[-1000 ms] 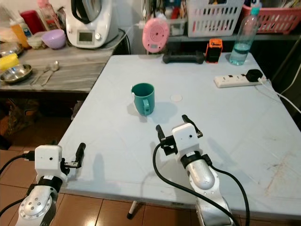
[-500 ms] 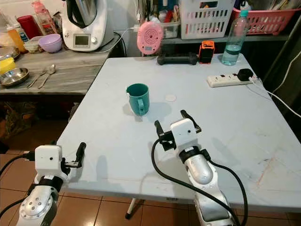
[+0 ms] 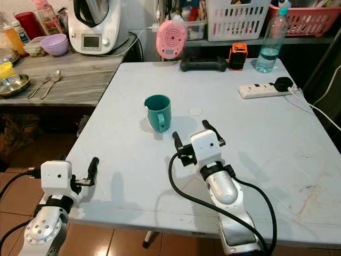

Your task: Setting the table

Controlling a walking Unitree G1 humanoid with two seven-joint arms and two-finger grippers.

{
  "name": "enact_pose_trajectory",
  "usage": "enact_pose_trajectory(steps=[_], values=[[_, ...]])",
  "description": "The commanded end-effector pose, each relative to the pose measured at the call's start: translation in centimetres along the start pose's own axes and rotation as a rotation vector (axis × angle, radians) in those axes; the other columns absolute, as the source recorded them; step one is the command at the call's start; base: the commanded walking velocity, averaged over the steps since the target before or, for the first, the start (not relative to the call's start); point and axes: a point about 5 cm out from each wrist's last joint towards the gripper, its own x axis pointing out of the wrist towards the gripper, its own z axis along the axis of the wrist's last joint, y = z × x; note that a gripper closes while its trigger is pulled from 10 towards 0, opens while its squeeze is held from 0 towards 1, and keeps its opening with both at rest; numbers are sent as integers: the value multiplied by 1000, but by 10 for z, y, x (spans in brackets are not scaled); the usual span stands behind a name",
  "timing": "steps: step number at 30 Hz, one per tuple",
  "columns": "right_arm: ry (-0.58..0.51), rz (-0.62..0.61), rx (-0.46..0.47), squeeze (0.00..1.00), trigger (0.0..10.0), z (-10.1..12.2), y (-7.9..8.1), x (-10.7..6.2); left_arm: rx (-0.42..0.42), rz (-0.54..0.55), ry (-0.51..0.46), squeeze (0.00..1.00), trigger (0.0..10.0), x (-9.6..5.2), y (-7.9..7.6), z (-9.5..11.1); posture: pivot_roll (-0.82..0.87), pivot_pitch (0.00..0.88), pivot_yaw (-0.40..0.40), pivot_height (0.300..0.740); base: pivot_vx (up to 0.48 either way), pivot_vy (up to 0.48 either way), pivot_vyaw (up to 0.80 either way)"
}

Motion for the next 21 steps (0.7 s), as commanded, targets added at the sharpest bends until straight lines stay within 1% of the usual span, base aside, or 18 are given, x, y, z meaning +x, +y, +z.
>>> enact_pose_trajectory(steps=[1,2,4,5,9,12,21], values=[[-16,-2,23,0,10000,4,1,2,6,20,-12,0,10000,2,3,2,-215,39,108,740,0,0,0],[-16,-2,23,0,10000,4,1,2,6,20,-12,0,10000,2,3,2,-215,39,108,740,0,0,0],[-27,-16,78,0,10000,9,1,3,-9,22,-51,0,10000,5,4,11,-217,38,110,740,0,0,0],[-27,-16,78,0,10000,9,1,3,-9,22,-51,0,10000,5,4,11,-217,38,110,740,0,0,0],[-52,-16,88,0,10000,19,1,6,-36,16,-90,0,10000,11,1,24,-218,40,109,740,0,0,0],[-51,-22,87,0,10000,19,-1,6,-40,18,-106,0,10000,12,0,28,-219,39,108,740,0,0,0],[-2,-45,81,0,10000,9,-5,1,-41,35,-94,0,10000,11,4,24,-224,40,108,740,0,0,0]])
